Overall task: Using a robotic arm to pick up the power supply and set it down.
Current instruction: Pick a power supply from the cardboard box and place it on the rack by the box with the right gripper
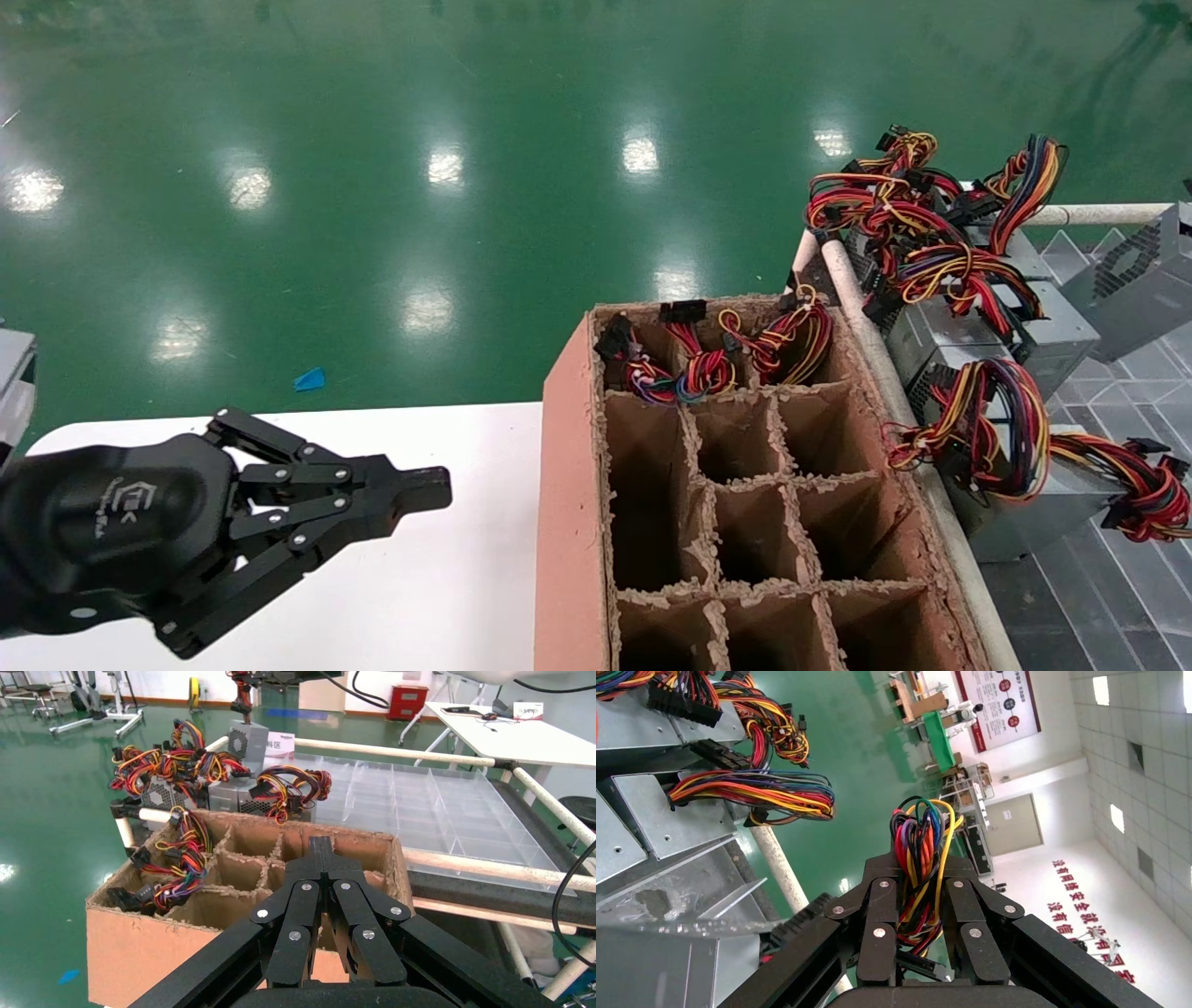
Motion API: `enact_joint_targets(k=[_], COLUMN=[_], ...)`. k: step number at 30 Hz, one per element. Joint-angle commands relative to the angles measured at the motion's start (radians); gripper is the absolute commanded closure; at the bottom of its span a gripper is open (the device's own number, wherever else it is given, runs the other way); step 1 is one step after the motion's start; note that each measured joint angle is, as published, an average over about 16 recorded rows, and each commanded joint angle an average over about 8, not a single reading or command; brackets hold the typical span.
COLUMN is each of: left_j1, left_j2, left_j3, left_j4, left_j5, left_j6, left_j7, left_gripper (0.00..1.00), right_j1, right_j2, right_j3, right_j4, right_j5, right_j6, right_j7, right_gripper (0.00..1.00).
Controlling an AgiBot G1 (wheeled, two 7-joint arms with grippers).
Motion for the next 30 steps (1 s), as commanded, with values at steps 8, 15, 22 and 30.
enact_joint_targets(k=[8,15,22,30], left_j1=[0.000,0.000,0.000,0.000], left_j2=[0.000,0.000,0.000,0.000], left_j3=[0.000,0.000,0.000,0.000], left_j4=[0.000,0.000,0.000,0.000], left_j5=[0.000,0.000,0.000,0.000], left_j6=[0.000,0.000,0.000,0.000], left_j7=[0.000,0.000,0.000,0.000], left_gripper=[1.00,1.00,1.00,1.00], right_j1=[0.060,0.098,0.121,0.136], right_j2=[-0.054,-0.085,-0.096,-0.108], right_j3=[-0.019,-0.018,-0.022,-0.018], right_j4=[-0.093,-0.159,-0.219,-0.273], right_j5=[-0.018,-0.011,-0.015,-0.010], right_j6=[-0.024,-0.056,-0.071,-0.020], right_j7=[-0.046,-0.073,-0.082,-0.096], right_gripper=[1.00,1.00,1.00,1.00])
